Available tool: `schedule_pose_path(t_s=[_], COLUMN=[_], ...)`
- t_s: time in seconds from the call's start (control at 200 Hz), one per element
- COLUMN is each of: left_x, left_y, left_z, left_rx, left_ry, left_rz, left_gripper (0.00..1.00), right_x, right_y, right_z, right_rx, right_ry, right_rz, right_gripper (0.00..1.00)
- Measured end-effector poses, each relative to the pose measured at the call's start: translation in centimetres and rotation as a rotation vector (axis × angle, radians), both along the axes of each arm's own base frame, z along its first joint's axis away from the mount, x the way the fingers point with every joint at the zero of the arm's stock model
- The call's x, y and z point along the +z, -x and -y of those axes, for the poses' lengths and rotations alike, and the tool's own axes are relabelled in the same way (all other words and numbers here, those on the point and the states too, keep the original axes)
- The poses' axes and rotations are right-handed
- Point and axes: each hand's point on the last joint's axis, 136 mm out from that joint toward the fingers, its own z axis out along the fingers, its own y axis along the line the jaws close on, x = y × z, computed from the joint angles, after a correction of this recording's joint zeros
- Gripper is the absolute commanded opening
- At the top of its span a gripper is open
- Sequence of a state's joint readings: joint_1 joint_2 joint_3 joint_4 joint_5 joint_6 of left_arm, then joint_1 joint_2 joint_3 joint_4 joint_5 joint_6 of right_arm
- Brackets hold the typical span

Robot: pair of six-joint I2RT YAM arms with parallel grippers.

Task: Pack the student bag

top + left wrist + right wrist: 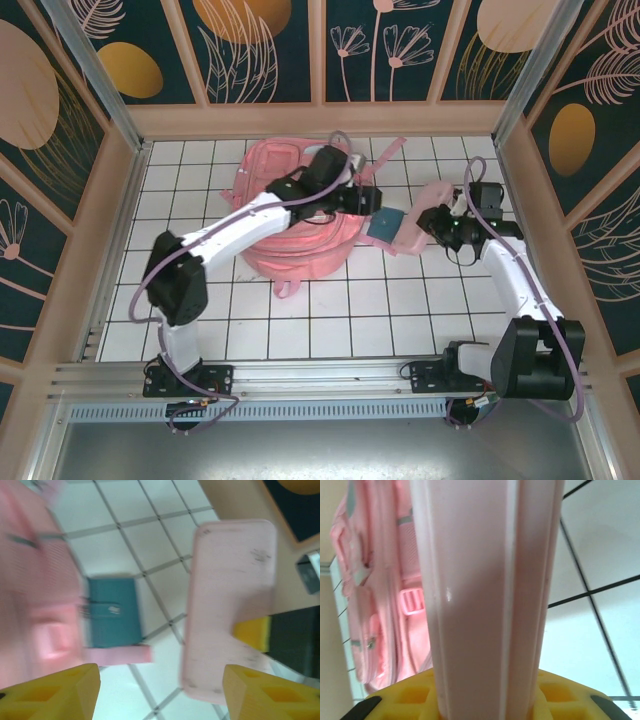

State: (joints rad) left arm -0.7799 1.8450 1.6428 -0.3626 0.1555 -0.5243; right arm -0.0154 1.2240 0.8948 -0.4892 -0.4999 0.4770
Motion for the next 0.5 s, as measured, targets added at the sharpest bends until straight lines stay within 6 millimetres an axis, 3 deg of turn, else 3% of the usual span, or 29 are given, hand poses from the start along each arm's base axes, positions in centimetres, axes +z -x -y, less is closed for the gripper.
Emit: schedule_pose_path(t_s=[0.115, 0.32, 0.5], left_x=[-0.2, -6.8, -10.2], left_y=[-0.2, 2.7, 4.4], left_z=[-5.1, -11.8, -16.3], left_rx=[0.044, -0.112, -0.268], left_ry=[-0.192, -0.6, -0.804], left_rz=[0.115, 0.133, 0.129], left_gripper=[0.68, 0.71, 0.72], right_x=[0.5, 1.2, 1.1], right_y=[0.4, 0.6, 0.2], right_z=[-2.1, -4.5, -4.9], right_rx=[0.071, 0.15, 0.164], right_ry=[-0.025, -0.04, -0.043], right_rz=[0.008, 0.024, 0.028], right_gripper=[0.24, 0.24, 0.25])
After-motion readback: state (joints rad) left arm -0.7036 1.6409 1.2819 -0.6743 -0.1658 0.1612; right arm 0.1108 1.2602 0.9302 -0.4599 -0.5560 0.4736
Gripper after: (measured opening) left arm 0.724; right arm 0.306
